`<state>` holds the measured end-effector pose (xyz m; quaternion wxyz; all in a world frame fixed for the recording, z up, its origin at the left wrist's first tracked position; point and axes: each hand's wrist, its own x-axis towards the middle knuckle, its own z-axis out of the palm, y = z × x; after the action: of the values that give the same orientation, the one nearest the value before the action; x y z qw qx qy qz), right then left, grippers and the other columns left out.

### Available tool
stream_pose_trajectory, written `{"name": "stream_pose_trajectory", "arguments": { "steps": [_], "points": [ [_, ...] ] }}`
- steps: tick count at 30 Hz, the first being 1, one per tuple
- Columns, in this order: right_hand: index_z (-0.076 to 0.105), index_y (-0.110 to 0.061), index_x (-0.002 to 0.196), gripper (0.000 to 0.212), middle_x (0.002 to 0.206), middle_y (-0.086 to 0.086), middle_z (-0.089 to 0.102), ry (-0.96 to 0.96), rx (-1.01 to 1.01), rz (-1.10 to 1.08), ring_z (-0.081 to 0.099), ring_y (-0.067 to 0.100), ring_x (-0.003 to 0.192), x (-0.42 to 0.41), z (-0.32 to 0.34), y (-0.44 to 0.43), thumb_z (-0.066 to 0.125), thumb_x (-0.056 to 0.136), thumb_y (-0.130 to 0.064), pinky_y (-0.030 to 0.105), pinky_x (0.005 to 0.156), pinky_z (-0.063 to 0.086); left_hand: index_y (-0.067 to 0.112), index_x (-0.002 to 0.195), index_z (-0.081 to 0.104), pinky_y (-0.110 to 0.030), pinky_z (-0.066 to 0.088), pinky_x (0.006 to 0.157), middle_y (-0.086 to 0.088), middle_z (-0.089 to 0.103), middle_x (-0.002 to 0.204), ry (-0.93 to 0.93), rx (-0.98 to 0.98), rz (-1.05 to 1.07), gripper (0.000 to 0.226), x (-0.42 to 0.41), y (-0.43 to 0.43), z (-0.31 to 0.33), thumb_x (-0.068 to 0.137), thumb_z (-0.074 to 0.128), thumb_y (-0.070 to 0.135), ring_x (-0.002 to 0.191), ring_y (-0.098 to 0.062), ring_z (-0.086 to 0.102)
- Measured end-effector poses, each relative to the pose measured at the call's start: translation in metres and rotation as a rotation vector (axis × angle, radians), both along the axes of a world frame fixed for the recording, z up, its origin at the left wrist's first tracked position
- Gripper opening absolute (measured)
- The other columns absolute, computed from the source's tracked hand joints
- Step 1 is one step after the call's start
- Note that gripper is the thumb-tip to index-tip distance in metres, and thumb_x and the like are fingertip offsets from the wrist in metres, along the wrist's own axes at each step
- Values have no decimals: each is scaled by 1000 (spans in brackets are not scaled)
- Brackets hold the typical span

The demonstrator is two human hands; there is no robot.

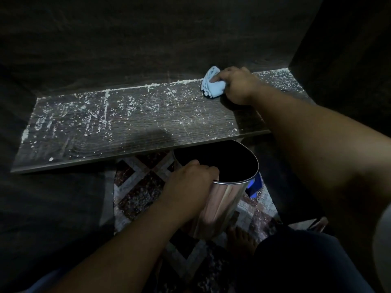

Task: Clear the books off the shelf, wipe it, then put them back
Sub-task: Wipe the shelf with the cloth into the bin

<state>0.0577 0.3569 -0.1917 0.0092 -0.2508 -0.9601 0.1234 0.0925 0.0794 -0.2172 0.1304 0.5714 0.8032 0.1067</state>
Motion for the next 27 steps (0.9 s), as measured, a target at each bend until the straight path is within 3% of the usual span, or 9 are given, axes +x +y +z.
{"name": "stream_pose_trajectory", "arguments": {
  "steps": [6, 8, 12, 14, 17, 21, 24, 27],
  "points": [
    [54, -43, 128, 47, 146, -2, 42, 26, 32, 42, 30, 29, 133, 50, 0, -31, 53, 89, -17, 53, 108, 22, 24, 104, 57, -36, 48, 83, 5, 61, 101, -10, 2, 6, 22, 5, 4, 4, 86, 52, 13, 102, -16, 49],
    [54, -43, 129, 47, 143, -2, 44, 38, 59, 60, 33, 28, 129, 71, -3, -45, 52, 90, -18, 50, 104, 24, 25, 106, 58, -34, 48, 83, 4, 60, 100, -15, 8, 16, 24, 7, 5, 8, 87, 52, 13, 102, -17, 50],
    [55, -43, 129, 49, 138, -2, 47, 87, 27, 84, 38, 29, 123, 103, -7, -58, 51, 89, -15, 46, 99, 29, 26, 101, 58, -31, 47, 74, 5, 62, 97, 0, 12, 7, 23, 11, 9, 8, 84, 53, 12, 101, -16, 50],
    [56, -40, 130, 50, 133, 3, 51, 221, -7, 34, 42, 33, 122, 111, -4, -53, 49, 87, -15, 49, 103, 34, 26, 98, 58, -30, 45, 70, 5, 62, 94, -15, 7, 14, 21, 12, 12, 7, 83, 53, 12, 99, -16, 51],
    [51, -38, 135, 52, 133, 8, 49, 365, 104, -234, 43, 36, 119, 121, 6, -26, 49, 88, -15, 50, 100, 37, 24, 96, 57, -31, 47, 70, 5, 60, 90, -16, 23, 10, 21, 14, 16, 5, 81, 53, 9, 97, -17, 51],
    [40, -33, 142, 51, 139, 14, 39, 118, 267, -502, 38, 41, 120, 144, 8, 22, 49, 94, -21, 51, 100, 33, 25, 99, 58, -32, 48, 71, 8, 54, 85, -4, 23, 2, 23, 16, 20, 3, 83, 54, 9, 97, -16, 51],
    [37, -31, 144, 55, 138, 19, 40, 3, 229, -497, 39, 44, 118, 144, -7, 26, 52, 92, -24, 49, 100, 33, 27, 100, 59, -31, 45, 72, 8, 59, 92, -15, 19, -10, 22, 16, 22, 2, 84, 54, 12, 99, -15, 50],
    [37, -34, 144, 60, 140, 19, 40, 15, 186, -502, 37, 44, 121, 127, -18, 3, 55, 87, -28, 46, 102, 31, 27, 104, 58, -32, 47, 77, 8, 60, 98, -22, 11, -9, 23, 16, 24, 2, 86, 54, 14, 102, -15, 49]
  ]
}}
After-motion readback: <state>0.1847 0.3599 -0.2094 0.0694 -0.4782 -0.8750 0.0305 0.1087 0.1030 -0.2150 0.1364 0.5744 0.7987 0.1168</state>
